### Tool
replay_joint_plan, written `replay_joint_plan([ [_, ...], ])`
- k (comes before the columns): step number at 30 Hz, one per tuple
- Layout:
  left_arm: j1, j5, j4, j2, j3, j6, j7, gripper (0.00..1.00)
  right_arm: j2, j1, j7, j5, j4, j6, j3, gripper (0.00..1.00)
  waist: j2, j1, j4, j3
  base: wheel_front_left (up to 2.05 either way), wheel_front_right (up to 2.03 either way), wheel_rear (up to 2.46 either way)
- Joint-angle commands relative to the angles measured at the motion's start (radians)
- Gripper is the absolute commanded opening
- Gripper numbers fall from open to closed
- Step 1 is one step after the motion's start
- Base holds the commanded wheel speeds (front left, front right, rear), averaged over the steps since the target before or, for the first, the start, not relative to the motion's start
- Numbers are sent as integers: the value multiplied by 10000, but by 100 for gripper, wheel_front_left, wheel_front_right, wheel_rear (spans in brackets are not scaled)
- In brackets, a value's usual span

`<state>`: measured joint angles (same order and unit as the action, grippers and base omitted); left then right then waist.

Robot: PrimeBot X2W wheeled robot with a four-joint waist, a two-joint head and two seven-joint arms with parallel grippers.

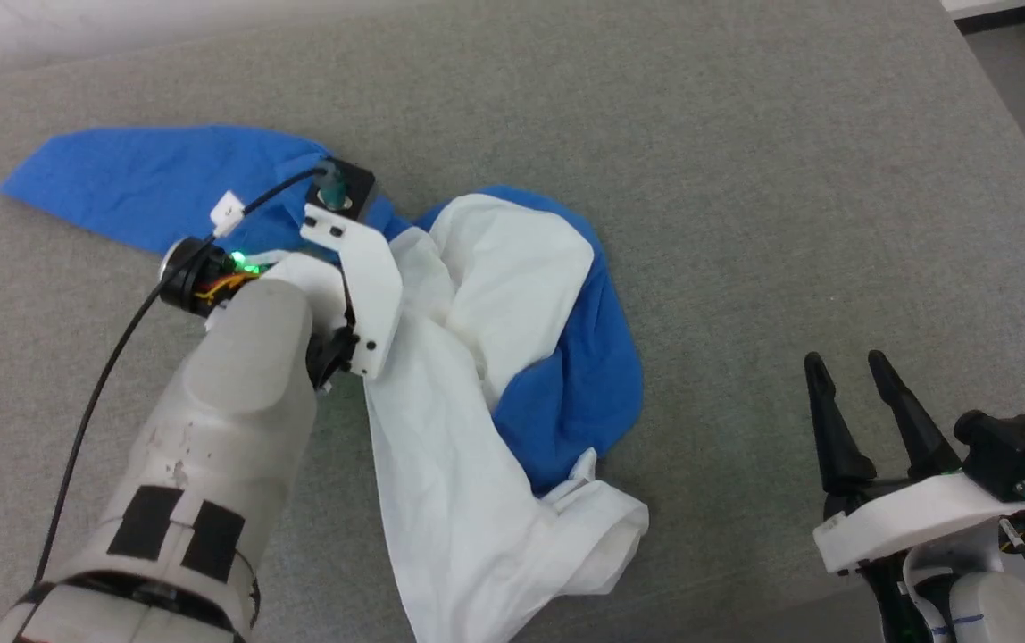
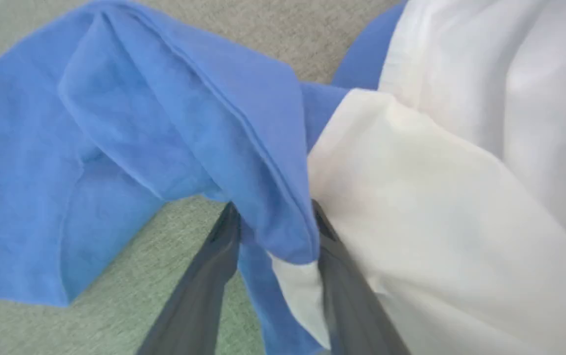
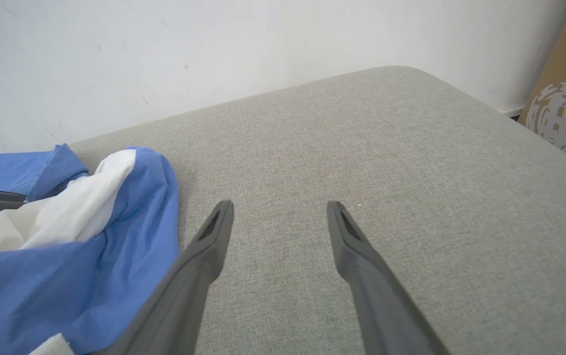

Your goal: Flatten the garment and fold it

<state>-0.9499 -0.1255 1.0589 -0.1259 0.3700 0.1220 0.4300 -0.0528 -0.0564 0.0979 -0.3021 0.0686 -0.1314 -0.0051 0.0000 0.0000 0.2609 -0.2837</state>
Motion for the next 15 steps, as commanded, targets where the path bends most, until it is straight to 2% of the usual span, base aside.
replay_joint_plan([
  [1,681,-89,184,-260,1,-17,-632,0,25,-121,19,-31,46,7,-28,100,0,0,-136,283,0,0,0],
  [2,734,-213,-4,-289,-138,-89,-1170,0,25,-111,4,-24,63,7,-28,100,0,0,-163,384,0,0,0],
  [3,734,-213,-4,-289,-138,-89,-1170,0,25,-111,4,-24,63,7,-28,100,0,0,-163,384,0,0,0],
  [6,1049,-652,-703,-351,-613,-249,-2855,0,25,7,-84,36,72,7,-91,100,0,0,-288,750,0,0,0],
  [9,1618,-952,-1460,-520,-985,-467,-4034,0,25,275,-208,123,10,7,-233,100,0,0,-496,1136,0,0,0],
  [15,3811,-1597,-3391,-1008,-1829,-1172,-4876,0,26,813,-616,269,-327,7,-303,100,0,0,-808,1571,0,0,0],
])
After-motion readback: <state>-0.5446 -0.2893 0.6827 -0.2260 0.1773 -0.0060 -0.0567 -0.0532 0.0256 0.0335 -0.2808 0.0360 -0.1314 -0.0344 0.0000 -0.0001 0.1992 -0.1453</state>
